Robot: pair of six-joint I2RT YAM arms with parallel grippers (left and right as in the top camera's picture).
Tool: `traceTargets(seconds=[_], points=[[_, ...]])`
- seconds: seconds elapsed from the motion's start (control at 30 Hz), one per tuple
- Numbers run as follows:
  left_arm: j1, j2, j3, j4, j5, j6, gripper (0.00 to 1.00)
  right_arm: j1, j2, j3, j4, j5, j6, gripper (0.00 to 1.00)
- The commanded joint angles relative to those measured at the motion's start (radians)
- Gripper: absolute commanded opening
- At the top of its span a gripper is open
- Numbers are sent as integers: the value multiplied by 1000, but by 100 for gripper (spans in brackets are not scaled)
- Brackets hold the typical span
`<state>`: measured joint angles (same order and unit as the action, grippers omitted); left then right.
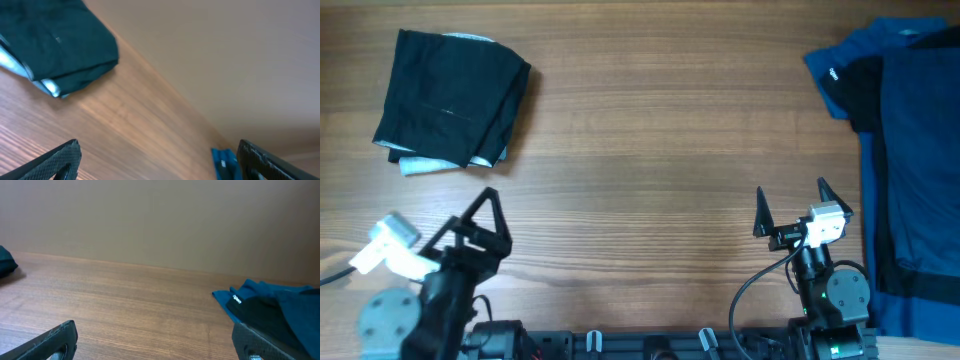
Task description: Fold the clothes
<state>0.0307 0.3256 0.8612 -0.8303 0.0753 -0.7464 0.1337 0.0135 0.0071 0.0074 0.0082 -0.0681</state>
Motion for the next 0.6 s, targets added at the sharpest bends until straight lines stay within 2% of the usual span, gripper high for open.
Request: traceTargets(seconds=[0.0,0.07,0.3,0.4,0.57], points=[[-6,-64,-181,87,-52,5,100,-4,-9,-2,3,14,16,100],[-6,-87,-275,172,-63,5,100,-4,-9,-2,3,14,17,100],[-6,-147,-614,626,-102,5,100,-4,-9,-2,3,14,16,100],[-6,-158,-690,713,-130,5,100,-4,-9,-2,3,14,16,100],[-6,-175,-737,719,-142,6,100,-4,-9,-2,3,14,17,99]])
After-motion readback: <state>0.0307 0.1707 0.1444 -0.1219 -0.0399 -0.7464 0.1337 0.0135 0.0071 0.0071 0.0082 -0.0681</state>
